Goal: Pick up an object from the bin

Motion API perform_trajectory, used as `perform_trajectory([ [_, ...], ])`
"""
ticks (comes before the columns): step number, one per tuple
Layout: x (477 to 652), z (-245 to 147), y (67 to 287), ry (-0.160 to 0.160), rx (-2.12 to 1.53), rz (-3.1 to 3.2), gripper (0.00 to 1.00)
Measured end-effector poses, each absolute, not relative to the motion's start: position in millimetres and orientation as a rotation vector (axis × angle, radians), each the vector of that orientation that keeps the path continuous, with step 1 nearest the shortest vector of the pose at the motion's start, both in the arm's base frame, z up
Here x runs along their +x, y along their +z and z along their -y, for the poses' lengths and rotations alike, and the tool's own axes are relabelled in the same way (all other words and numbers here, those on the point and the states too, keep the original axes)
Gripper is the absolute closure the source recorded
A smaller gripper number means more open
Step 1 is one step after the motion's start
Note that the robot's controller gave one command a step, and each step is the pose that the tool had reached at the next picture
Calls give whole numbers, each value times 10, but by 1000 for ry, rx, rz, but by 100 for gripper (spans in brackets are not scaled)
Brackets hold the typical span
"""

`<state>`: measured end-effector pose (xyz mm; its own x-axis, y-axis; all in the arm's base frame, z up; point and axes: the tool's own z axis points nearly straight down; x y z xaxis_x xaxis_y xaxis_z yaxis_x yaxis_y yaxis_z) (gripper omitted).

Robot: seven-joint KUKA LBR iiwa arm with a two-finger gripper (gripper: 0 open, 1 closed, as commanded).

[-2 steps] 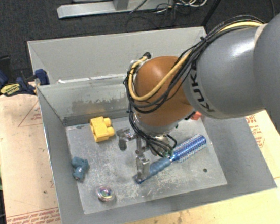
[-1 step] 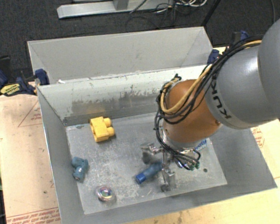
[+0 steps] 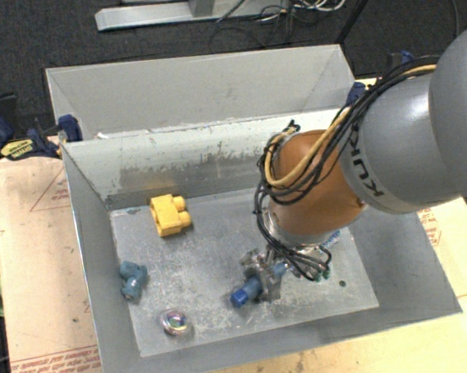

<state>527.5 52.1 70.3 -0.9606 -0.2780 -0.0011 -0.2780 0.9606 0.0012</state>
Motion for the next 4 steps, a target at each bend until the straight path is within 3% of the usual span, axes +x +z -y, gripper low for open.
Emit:
perform_trajectory([
  [1, 5569, -517, 778, 3, -368, -3116, 100],
  [2, 5559, -512, 774, 3, -365, -3119, 0],
  [3, 5557, -510, 774, 3, -364, -3119, 100],
  [4, 5295, -622, 1101, 2, -413, -3114, 100],
])
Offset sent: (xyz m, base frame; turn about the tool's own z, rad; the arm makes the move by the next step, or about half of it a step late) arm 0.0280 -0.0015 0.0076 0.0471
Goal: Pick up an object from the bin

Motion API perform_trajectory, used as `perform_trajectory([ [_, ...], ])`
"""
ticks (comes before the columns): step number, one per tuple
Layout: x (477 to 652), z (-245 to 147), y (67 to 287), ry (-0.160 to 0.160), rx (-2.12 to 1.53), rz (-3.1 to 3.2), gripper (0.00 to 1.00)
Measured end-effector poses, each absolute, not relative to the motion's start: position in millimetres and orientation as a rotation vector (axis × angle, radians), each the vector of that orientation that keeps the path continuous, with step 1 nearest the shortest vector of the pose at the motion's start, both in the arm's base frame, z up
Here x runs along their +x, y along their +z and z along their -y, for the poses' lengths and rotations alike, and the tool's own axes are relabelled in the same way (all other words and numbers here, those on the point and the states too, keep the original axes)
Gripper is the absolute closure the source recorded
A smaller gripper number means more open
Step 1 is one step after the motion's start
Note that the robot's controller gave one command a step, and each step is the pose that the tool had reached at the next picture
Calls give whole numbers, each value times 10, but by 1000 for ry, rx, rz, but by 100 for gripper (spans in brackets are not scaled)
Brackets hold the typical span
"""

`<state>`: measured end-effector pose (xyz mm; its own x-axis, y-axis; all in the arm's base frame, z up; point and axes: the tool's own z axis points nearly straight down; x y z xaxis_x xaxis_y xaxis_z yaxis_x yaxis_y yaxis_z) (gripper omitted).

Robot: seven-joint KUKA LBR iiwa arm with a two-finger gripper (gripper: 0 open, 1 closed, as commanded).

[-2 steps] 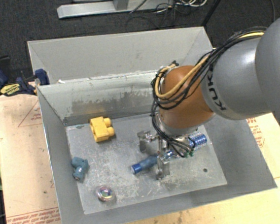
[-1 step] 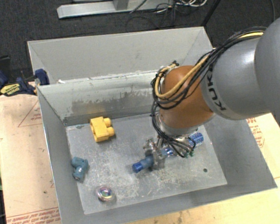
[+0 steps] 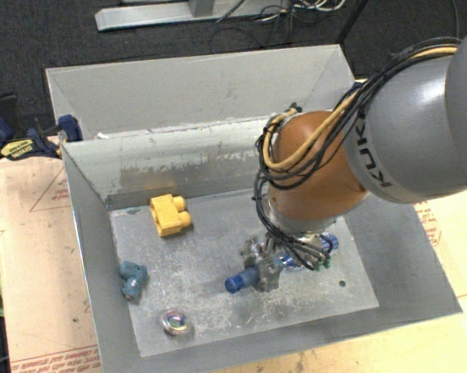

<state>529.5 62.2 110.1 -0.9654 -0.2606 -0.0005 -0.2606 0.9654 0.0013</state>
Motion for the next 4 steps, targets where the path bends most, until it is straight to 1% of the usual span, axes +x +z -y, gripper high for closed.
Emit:
perform_trajectory([
  [1, 5120, -644, 1962, 1, -413, -3106, 100],
  [2, 5066, -833, 2470, 1, -1044, -2955, 100],
  [3, 5092, -629, 1584, 5, -1212, -2905, 100],
  [4, 4873, -813, 1955, 2, -1189, -2904, 100],
])
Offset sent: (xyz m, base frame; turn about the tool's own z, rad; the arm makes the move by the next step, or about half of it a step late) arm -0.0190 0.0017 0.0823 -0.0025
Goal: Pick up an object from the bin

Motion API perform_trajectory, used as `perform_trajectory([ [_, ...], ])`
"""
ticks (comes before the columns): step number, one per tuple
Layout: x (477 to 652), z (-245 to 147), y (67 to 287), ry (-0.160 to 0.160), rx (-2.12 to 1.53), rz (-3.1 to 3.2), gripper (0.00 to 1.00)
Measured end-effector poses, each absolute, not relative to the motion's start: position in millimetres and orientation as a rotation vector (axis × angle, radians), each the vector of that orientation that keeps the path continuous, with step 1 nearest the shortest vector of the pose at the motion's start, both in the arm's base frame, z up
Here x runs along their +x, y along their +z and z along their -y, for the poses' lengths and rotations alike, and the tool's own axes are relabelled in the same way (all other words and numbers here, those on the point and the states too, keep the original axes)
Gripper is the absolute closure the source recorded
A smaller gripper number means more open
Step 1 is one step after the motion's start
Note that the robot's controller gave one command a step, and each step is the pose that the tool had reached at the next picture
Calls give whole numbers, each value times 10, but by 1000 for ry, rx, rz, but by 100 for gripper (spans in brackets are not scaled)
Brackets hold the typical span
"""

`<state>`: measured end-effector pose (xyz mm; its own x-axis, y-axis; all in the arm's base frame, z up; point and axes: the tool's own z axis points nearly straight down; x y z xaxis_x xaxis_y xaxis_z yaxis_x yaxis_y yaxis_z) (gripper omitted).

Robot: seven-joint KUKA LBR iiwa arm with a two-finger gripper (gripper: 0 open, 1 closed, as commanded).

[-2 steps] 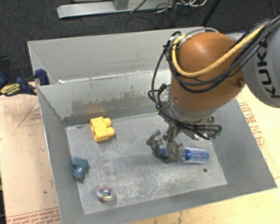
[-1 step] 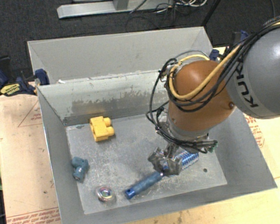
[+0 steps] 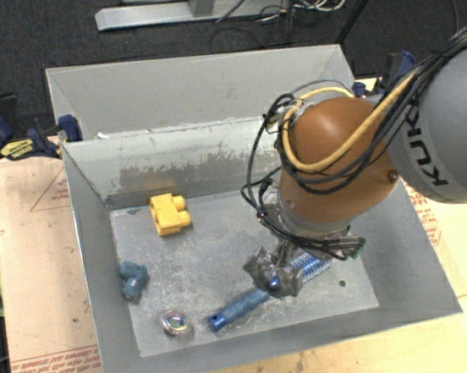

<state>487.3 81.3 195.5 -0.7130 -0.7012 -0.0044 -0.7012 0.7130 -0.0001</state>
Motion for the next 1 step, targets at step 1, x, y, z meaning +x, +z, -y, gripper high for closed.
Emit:
perform_trajectory([
  [1, 4807, -926, 1402, 5, -1205, -2906, 100],
])
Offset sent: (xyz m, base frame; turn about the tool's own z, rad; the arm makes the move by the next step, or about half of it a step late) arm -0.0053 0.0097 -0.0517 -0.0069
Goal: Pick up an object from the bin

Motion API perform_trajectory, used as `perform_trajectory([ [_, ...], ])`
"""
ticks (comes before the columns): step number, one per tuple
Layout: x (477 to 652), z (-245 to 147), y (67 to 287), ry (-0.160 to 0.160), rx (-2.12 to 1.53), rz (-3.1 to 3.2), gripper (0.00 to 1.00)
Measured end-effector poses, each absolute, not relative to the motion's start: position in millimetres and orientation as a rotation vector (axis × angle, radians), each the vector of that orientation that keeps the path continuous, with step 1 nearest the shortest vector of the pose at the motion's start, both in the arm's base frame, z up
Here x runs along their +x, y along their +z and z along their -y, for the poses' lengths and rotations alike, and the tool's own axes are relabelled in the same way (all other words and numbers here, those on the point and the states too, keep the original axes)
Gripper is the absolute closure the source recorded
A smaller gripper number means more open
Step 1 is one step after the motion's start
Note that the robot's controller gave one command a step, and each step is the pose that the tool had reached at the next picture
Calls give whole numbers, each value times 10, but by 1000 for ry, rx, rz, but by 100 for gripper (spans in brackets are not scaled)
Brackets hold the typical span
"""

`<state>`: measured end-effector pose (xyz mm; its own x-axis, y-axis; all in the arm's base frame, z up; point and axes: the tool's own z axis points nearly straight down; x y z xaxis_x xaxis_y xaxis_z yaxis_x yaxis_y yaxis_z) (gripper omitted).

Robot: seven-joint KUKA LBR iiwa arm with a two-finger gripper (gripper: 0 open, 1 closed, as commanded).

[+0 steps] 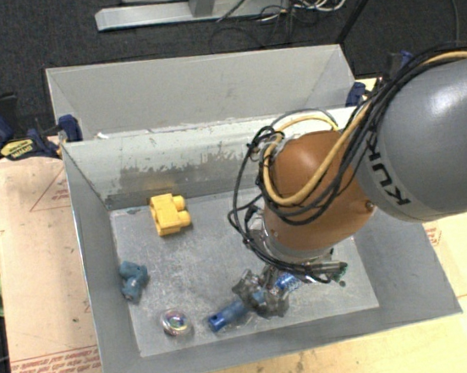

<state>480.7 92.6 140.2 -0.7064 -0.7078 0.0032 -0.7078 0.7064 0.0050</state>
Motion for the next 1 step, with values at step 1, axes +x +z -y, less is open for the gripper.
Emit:
perform_trajectory([
  [1, 4821, -920, 1432, -3, 1199, 2904, 0],
])
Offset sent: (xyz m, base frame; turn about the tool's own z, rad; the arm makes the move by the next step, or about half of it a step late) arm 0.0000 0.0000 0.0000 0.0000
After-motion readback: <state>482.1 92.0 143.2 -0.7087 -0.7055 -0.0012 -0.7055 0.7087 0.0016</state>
